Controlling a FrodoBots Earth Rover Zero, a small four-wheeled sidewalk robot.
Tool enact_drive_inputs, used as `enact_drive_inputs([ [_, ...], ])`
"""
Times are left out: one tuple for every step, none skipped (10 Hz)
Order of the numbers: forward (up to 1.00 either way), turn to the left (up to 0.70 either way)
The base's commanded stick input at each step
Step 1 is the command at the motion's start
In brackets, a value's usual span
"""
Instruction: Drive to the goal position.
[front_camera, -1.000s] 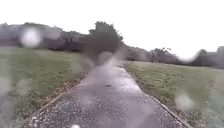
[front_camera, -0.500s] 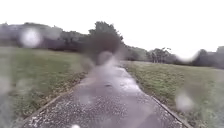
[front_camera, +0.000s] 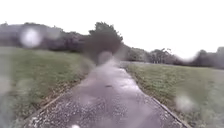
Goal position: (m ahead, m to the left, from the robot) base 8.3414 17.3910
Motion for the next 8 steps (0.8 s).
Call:
enact_drive_inputs([
  [0.85,0.18],
  [0.85,0.00],
  [0.85,0.00],
  [0.85,0.00],
  [0.85,0.00],
  [0.85,0.00],
  [0.85,0.00],
  [0.85,0.00],
])
